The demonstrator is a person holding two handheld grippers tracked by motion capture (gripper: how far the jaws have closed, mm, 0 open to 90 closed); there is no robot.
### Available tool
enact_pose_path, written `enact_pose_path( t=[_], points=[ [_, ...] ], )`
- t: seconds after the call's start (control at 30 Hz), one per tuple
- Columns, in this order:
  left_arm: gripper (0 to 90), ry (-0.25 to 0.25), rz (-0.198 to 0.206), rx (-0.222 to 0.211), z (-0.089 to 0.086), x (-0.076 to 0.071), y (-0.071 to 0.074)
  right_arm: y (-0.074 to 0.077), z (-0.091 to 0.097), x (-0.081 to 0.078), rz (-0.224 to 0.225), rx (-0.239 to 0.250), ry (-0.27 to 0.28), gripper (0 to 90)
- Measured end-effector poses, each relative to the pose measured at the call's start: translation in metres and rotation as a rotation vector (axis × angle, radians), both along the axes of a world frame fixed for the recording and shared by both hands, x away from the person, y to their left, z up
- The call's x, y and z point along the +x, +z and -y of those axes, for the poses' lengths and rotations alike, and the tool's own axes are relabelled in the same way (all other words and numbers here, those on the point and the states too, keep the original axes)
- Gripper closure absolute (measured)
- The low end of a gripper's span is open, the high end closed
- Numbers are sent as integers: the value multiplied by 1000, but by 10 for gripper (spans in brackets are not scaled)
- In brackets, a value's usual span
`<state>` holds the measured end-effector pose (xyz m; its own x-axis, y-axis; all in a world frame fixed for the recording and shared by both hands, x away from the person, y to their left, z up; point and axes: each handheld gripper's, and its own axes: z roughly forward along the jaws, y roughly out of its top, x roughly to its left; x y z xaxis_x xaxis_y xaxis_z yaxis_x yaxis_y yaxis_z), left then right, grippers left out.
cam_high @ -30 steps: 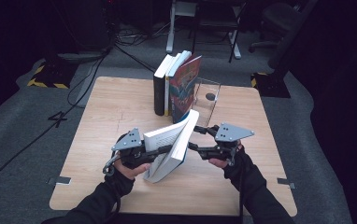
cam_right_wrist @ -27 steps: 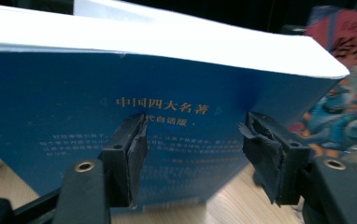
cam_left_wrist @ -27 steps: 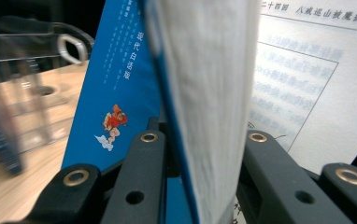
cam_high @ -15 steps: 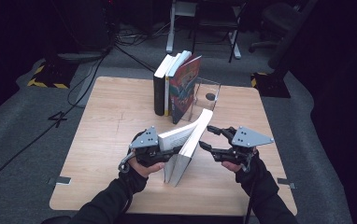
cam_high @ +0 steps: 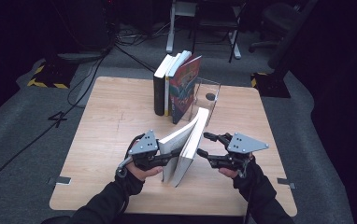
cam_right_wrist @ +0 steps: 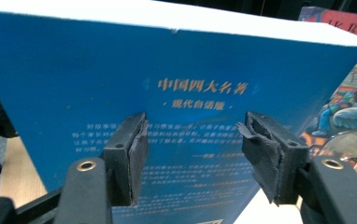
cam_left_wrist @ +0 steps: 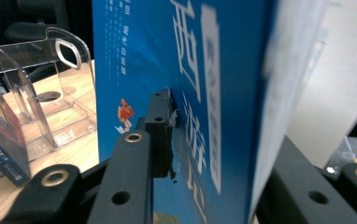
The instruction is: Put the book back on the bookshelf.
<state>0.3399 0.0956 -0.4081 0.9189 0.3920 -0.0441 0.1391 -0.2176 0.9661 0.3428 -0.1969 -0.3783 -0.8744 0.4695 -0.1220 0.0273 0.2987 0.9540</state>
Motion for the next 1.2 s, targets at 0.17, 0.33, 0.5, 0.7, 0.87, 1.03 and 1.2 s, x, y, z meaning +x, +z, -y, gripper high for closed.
enact_pose_path(
  t=[0.17,0.33,0.5,0.7,0.87,1.03,1.2],
  points=[
    [630,2,19,60,-4,-11,-2,-8,-3,-5,-16,-12,19,410],
    [616,-1,37,130,-9,-21,-7,-14,-6,-9,-28,-31,34,411],
    [616,-15,54,208,-9,-30,-16,-20,-9,-10,-38,-44,42,407],
    [507,-33,18,220,-11,-34,-26,-25,-8,-11,-49,-55,41,408],
    [425,-45,11,275,-8,-42,-34,-30,-9,-11,-52,-74,47,413],
    [349,-28,10,317,5,-49,-47,-36,-11,-12,-59,-89,52,409],
    [319,34,23,312,15,-50,-64,-43,-12,-9,-77,-81,44,390]
  ],
)
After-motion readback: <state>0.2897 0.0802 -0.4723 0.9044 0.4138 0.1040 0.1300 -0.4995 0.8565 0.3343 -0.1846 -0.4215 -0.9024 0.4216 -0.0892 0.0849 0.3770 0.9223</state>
